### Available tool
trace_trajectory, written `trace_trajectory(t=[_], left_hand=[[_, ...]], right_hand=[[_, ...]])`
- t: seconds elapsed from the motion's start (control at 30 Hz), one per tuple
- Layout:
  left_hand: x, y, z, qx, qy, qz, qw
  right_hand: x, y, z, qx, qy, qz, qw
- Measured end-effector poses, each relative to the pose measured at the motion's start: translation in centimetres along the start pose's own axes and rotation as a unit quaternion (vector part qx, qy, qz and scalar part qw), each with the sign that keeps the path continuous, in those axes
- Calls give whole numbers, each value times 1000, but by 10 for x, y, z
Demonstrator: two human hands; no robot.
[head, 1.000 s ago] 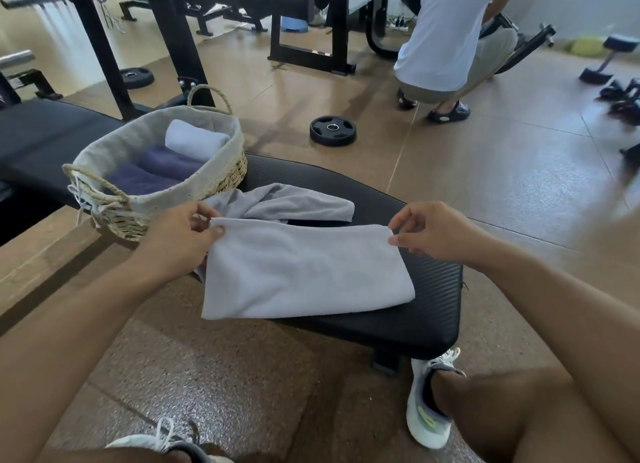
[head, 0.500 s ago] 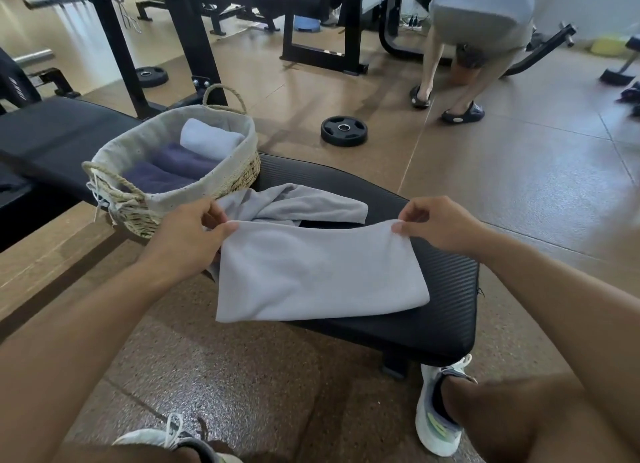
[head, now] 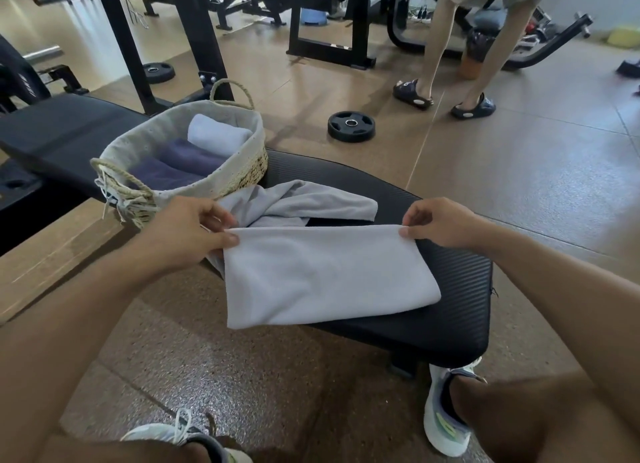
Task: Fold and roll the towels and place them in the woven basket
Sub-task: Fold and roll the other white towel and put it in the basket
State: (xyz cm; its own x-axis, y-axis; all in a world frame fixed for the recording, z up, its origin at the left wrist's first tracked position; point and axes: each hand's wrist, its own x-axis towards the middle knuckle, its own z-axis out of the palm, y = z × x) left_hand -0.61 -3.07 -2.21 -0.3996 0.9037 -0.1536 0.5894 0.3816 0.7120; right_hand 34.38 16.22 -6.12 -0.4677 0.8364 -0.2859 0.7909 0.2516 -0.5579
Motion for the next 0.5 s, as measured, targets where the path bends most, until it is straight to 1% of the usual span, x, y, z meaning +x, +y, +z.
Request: trace_trajectory(t=[0.07,0.17,0.23,0.37,0.5], left_hand=[[-5,1,-5,-2,-19,-2,1000],[-9,2,-5,-60,-29,-19,998],[-9,0,-3,-82,-32,-28,996],[-8,-3,-1,-128,-32,-48,990],[-12,1,-4,-154,-29,-59,986]], right_hand=[[-4,1,-2,43,-19,-17,999],[-10,0,-2,90,-36,-33,995],[-13,-3,2,100,-26,-39,994],[-14,-12,6,98,27,-31,994],[-16,-13,0,156,33,-18,987]])
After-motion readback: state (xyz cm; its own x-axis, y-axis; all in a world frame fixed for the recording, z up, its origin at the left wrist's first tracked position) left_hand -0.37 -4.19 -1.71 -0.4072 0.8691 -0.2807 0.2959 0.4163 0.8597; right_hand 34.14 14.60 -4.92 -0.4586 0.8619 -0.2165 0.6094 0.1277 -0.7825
